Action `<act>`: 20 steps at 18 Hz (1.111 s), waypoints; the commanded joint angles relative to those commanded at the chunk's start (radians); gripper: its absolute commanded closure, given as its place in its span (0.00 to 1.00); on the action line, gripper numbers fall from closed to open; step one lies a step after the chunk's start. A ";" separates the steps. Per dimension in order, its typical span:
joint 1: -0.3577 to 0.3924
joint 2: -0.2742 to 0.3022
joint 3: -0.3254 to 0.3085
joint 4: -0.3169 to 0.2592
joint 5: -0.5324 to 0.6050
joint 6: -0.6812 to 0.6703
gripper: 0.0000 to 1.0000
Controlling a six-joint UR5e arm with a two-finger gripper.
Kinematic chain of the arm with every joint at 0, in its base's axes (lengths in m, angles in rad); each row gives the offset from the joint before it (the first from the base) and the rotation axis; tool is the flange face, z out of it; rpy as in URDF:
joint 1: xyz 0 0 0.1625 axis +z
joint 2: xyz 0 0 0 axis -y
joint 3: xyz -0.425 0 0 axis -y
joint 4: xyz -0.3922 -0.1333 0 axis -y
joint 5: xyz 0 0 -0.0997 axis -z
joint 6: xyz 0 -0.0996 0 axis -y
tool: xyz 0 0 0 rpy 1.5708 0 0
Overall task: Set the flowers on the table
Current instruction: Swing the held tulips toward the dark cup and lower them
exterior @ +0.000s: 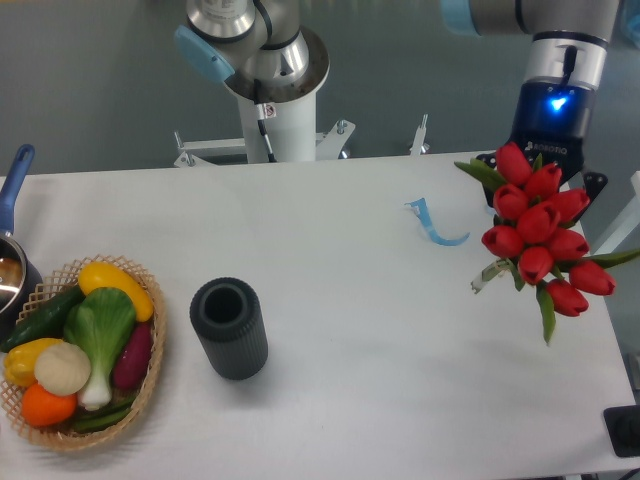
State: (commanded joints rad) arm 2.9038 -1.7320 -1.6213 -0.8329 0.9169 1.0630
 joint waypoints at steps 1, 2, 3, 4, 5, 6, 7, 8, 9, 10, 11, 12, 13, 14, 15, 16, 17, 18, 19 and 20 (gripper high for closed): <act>-0.009 0.009 -0.009 -0.005 0.046 0.011 0.67; -0.029 0.014 -0.023 -0.006 0.093 0.032 0.67; -0.049 0.014 -0.031 -0.009 0.143 0.055 0.67; -0.070 0.014 -0.038 -0.014 0.190 0.075 0.66; -0.092 0.012 -0.043 -0.024 0.230 0.090 0.67; -0.110 0.011 -0.043 -0.041 0.268 0.103 0.66; -0.136 0.008 -0.045 -0.073 0.333 0.120 0.66; -0.170 0.002 -0.045 -0.101 0.394 0.136 0.66; -0.190 -0.001 -0.046 -0.116 0.433 0.153 0.66; -0.219 -0.026 -0.046 -0.133 0.483 0.161 0.66; -0.239 -0.037 -0.049 -0.137 0.523 0.161 0.66; -0.256 -0.052 -0.049 -0.137 0.571 0.161 0.66; -0.276 -0.070 -0.049 -0.138 0.612 0.163 0.66; -0.294 -0.087 -0.046 -0.137 0.640 0.163 0.66; -0.301 -0.110 -0.046 -0.131 0.652 0.161 0.66; -0.302 -0.135 -0.045 -0.126 0.657 0.161 0.66; -0.305 -0.164 -0.040 -0.124 0.657 0.161 0.66; -0.316 -0.208 -0.022 -0.123 0.666 0.160 0.66; -0.321 -0.237 -0.008 -0.123 0.677 0.161 0.66; -0.325 -0.279 0.004 -0.120 0.691 0.163 0.66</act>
State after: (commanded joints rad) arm 2.5787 -2.0106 -1.6169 -0.9526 1.6075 1.2256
